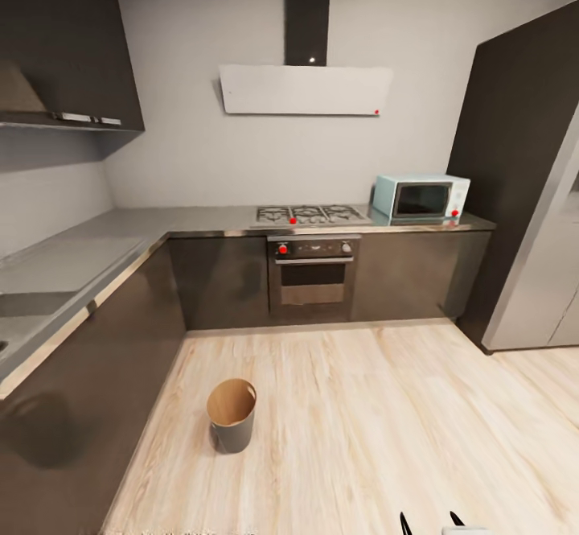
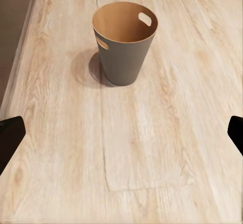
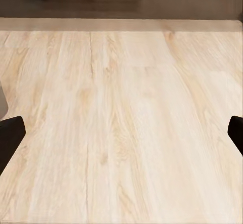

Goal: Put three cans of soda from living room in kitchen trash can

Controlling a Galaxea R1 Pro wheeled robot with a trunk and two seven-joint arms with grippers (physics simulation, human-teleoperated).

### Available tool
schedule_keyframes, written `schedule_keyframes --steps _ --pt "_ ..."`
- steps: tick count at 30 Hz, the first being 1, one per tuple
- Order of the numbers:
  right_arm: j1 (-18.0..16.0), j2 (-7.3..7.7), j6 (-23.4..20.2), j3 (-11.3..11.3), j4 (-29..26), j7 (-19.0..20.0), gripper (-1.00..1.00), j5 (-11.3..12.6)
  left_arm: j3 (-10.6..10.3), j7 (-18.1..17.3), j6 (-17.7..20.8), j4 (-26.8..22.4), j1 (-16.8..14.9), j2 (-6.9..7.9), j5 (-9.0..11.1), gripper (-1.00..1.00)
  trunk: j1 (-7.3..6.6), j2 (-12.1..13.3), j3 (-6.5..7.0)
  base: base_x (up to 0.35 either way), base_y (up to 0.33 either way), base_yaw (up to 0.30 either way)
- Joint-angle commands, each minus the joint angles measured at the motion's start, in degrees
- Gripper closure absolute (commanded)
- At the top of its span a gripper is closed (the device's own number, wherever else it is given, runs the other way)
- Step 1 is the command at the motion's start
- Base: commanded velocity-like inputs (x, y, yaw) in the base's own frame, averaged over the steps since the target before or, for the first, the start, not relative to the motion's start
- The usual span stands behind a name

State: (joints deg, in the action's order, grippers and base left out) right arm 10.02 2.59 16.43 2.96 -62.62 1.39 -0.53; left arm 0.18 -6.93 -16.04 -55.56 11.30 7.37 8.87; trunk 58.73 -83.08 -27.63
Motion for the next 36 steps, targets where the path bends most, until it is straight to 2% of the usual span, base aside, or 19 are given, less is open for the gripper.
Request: schedule_keyframes --steps 1,7,21,36 --pt "0.0 -0.01 0.0 -0.19 0.21 -0.01 -1.0 0.0 0.02 0.01 0.03 -0.01 -0.08 -0.02 0.0 -1.0 0.0 0.0 0.0 0.0 -0.314 0.257" --pt "0.0 -0.02 0.01 -1.31 0.91 -0.31 -1.0 0.0 0.07 0.06 0.11 -0.06 -0.33 -0.11 0.01 -1.0 0.0 0.0 0.0 0.0 -0.324 0.257" --pt "0.0 -0.04 0.01 -1.64 1.17 -0.5 -1.0 0.0 0.09 -0.04 -0.12 -0.03 -0.4 -0.17 0.09 -1.0 0.0 0.0 0.0 0.009 -0.315 0.257" --pt "0.0 -0.01 0.01 -1.72 1.26 -0.49 -1.0 0.0 0.09 -0.25 -0.63 0.01 -0.4 -0.17 -0.2 -1.0 0.0 0.0 0.0 0.129 -0.123 0.257"
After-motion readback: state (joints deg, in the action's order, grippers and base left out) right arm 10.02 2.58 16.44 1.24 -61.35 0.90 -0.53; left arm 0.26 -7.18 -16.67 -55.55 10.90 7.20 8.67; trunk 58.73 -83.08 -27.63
